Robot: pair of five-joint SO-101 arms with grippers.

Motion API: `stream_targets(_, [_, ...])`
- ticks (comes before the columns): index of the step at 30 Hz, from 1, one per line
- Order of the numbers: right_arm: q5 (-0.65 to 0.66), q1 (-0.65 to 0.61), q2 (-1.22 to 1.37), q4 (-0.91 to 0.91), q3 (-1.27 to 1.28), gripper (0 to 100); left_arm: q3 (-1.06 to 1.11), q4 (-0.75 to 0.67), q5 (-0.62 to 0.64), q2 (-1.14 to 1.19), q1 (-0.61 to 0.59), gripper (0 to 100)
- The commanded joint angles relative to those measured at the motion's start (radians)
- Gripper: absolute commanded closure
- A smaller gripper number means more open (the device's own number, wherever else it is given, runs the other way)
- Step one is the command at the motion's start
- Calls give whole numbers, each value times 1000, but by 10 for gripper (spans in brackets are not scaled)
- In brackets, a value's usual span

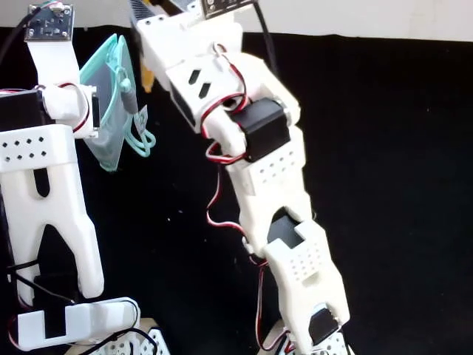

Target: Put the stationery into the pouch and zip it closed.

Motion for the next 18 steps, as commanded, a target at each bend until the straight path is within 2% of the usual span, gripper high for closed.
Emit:
stream_targets(1, [0, -36, -64, -81, -104, 991, 19, -9, -6, 10, 7, 993])
stream_targets(8, [40, -53, -64, -194, -105, 991, 19, -9, -6, 10, 7, 993])
stream_targets(18, [43, -102, -54, -203, -105, 991, 19, -23, -6, 10, 5, 993])
